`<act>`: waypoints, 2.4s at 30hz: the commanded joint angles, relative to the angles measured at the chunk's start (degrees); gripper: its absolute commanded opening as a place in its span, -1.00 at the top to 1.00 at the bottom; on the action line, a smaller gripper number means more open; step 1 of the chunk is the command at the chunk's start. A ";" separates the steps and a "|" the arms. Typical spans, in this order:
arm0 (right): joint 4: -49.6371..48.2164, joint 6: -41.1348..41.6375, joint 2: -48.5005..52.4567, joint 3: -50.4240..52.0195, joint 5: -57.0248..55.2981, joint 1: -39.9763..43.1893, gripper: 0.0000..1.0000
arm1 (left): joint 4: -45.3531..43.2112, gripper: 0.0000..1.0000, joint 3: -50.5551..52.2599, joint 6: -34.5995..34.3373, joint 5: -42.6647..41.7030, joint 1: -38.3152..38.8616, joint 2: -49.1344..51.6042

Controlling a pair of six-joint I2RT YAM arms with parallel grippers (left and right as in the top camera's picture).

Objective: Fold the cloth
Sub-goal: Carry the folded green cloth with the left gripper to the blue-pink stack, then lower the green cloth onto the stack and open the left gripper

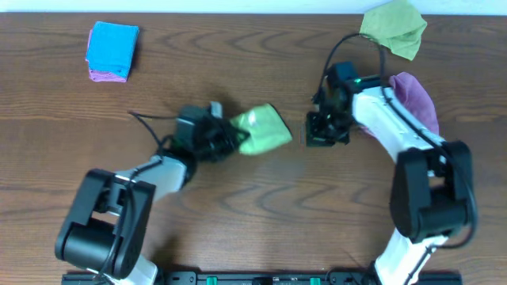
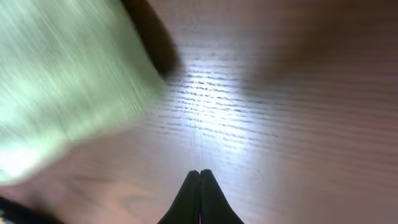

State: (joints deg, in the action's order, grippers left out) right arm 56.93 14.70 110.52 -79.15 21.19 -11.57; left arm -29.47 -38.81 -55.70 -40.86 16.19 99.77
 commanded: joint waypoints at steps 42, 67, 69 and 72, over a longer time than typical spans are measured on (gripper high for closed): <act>21.86 6.40 -23.87 -3.39 1.77 -24.79 0.97 | -4.04 0.88 -33.07 -0.42 8.48 -38.88 14.62; 12.41 14.25 -24.06 -3.39 4.79 -33.88 0.97 | -3.32 0.87 -44.72 3.21 -0.13 -38.01 32.06; 11.69 14.23 -24.06 -3.39 4.79 -33.90 0.97 | -2.78 0.27 -44.70 3.19 -0.96 -38.05 32.13; 10.95 14.19 -24.06 -3.39 4.74 -33.88 0.97 | -2.25 -0.91 -44.70 2.43 -2.21 -38.45 32.09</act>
State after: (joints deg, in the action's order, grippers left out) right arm 68.18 28.12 87.57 -81.71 25.28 -45.15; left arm -31.79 -82.46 -52.75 -40.71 -21.98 131.63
